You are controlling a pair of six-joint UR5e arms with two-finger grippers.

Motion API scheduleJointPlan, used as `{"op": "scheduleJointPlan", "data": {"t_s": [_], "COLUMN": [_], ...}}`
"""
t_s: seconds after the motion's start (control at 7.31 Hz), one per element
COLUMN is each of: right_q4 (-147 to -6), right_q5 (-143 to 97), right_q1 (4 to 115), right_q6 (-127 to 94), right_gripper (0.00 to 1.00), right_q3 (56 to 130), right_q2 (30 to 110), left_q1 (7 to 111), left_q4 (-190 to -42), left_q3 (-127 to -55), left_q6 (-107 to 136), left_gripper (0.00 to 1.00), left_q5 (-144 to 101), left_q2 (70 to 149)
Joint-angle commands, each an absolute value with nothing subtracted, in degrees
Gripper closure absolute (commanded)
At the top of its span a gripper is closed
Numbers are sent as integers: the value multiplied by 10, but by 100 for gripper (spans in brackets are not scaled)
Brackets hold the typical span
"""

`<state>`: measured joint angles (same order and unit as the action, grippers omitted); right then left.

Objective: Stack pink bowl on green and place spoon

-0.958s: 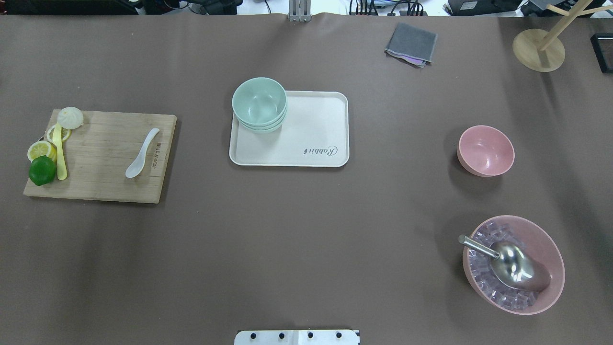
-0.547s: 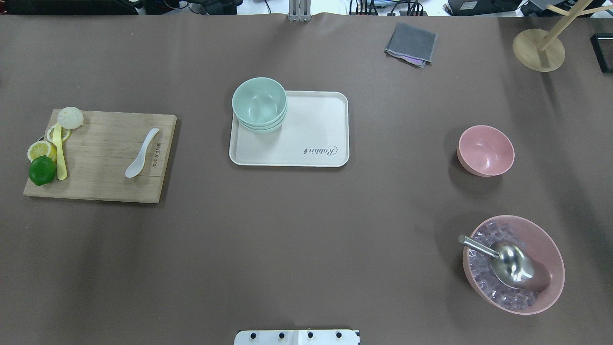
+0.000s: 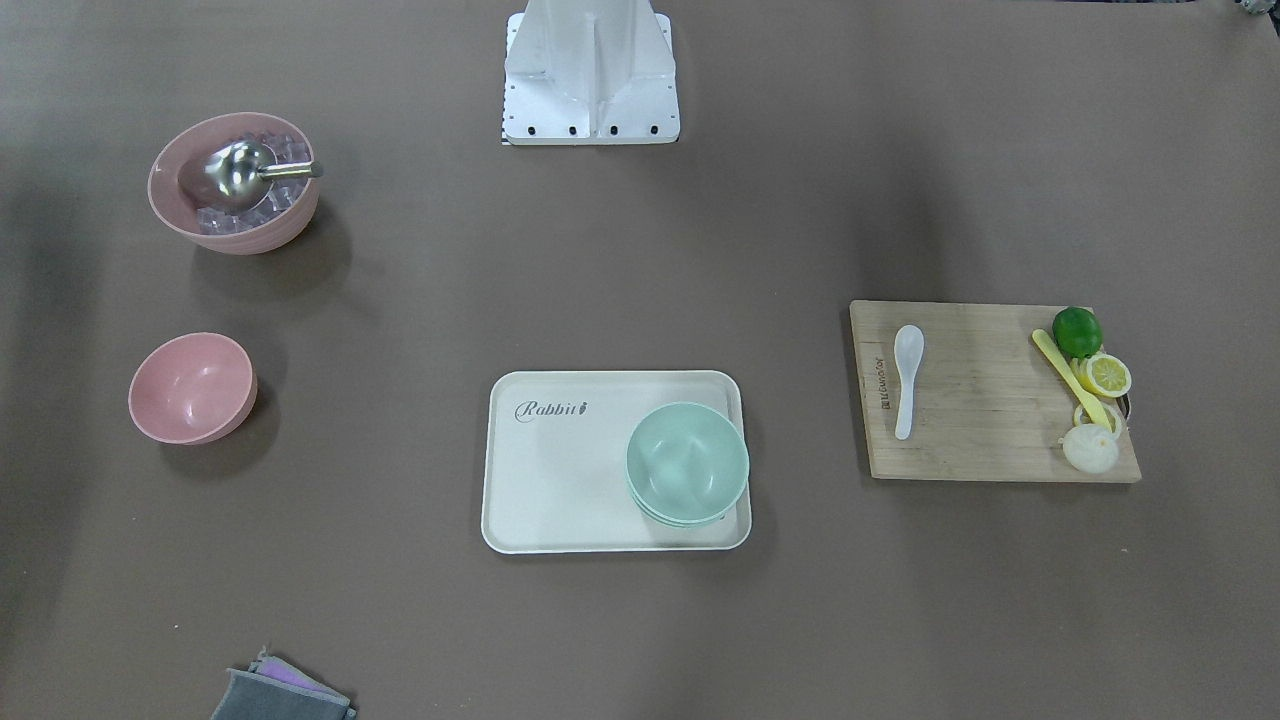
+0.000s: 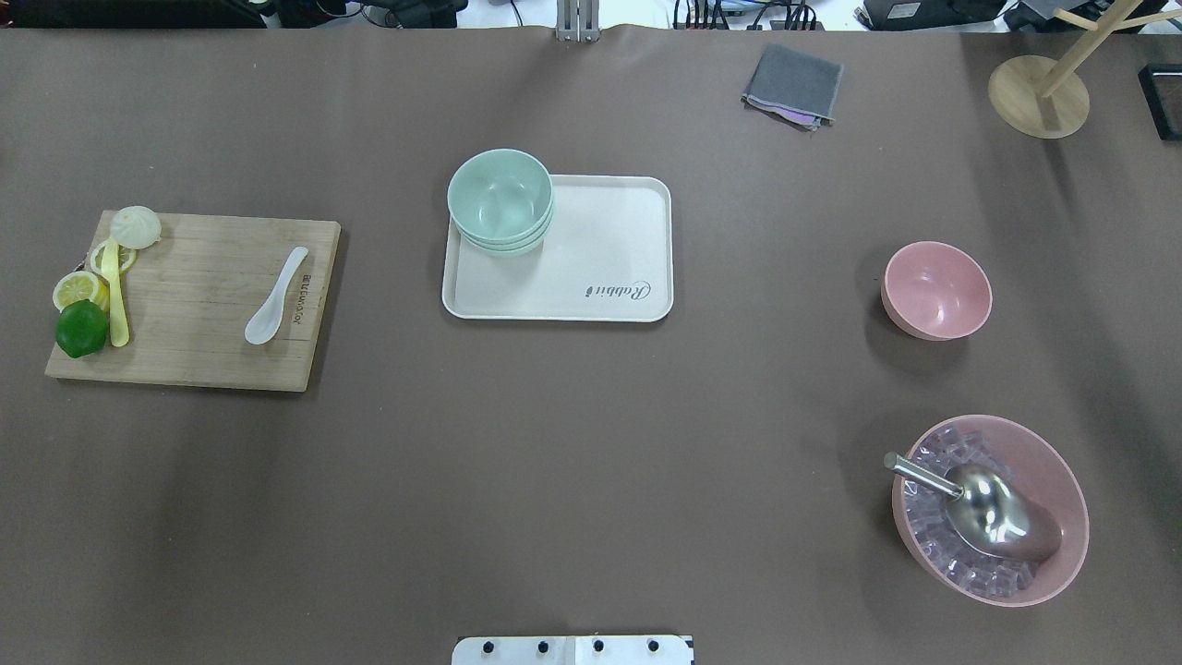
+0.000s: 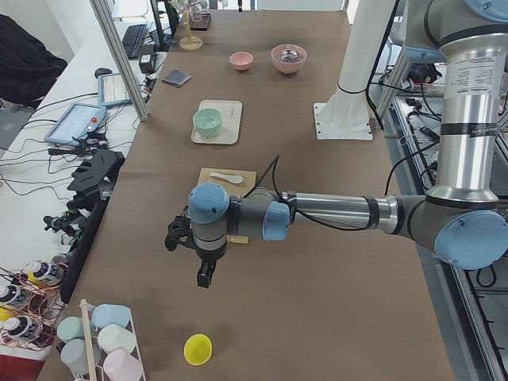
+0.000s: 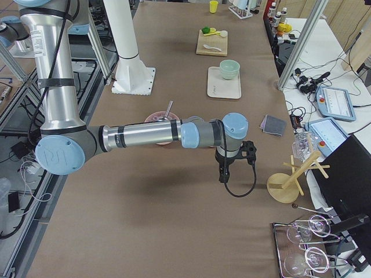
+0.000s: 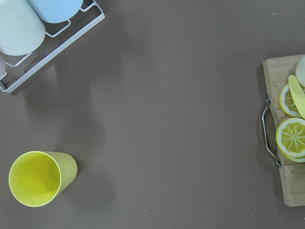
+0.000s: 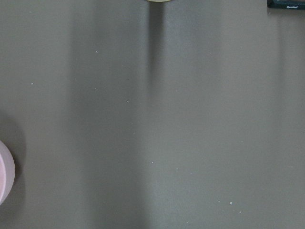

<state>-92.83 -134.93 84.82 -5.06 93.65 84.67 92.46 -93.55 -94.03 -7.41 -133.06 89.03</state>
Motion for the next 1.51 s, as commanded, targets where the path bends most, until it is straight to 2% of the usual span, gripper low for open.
{"op": "scheduleJointPlan", "data": {"t_s": [0.0, 0.41, 0.96, 1.37], "right_q4": [-928, -928, -927, -927], "right_q5": [-1349, -1351, -1349, -1347], "right_q1": [848, 848, 847, 818], "right_q6": [-53, -55, -66, -125], "right_gripper": [0, 0, 0, 0], "right_q3": [936, 937, 947, 940], "right_q2": [846, 834, 824, 785], "left_q1": [925, 925, 921, 822], "left_q4": [-934, -935, -937, -936], "left_q3": [-943, -947, -987, -1020], "left_q6": [-69, -68, -19, 129], "left_gripper": [2, 2, 2, 2], "left_q5": [-1332, -1332, -1332, -1350], "left_q2": [893, 897, 906, 967]}}
